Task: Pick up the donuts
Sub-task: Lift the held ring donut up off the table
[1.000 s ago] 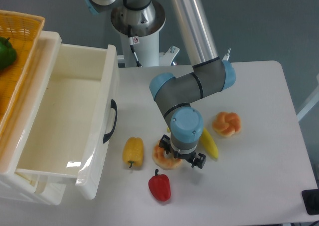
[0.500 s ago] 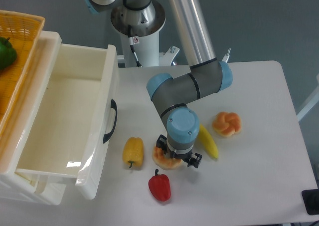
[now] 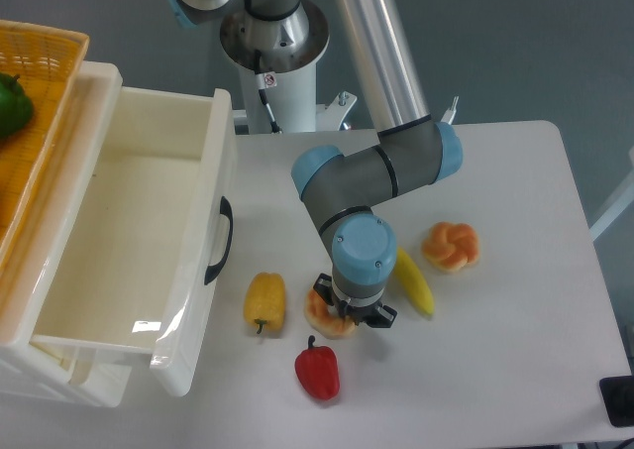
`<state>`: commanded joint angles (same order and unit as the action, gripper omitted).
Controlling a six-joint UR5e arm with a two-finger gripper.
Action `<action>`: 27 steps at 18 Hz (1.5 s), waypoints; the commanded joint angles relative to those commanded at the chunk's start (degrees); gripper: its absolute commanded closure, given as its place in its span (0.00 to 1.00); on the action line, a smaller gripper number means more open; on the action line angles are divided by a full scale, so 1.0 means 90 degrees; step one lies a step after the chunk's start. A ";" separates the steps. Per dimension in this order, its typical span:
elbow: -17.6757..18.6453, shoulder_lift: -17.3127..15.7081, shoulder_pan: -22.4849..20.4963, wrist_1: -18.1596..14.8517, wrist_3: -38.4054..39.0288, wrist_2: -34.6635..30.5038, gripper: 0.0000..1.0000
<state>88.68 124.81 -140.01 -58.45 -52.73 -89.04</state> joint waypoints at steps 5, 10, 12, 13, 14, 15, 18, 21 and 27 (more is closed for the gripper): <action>-0.0146 -0.0166 -0.0010 -0.0039 -0.0223 -0.0039 1.00; -0.0156 -0.0673 -0.0039 -0.0301 -0.1191 0.0107 1.00; -0.0156 -0.0839 -0.0059 -0.0361 -0.1201 0.0234 1.00; -0.0166 -0.0927 -0.0059 -0.0361 -0.1201 0.0331 1.00; -0.0166 -0.1034 -0.0059 -0.0371 -0.1201 0.0400 1.00; -0.0166 -0.1142 -0.0059 -0.0410 -0.1250 0.0410 1.00; -0.0176 -0.1474 -0.0029 -0.0838 -0.1746 0.0410 1.00; -0.0176 -0.1757 -0.0020 -0.1268 -0.2234 0.0410 1.00; -0.0166 -0.1924 -0.0049 -0.1572 -0.2656 0.0410 1.00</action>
<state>87.19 107.49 -140.45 -72.60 -76.64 -85.34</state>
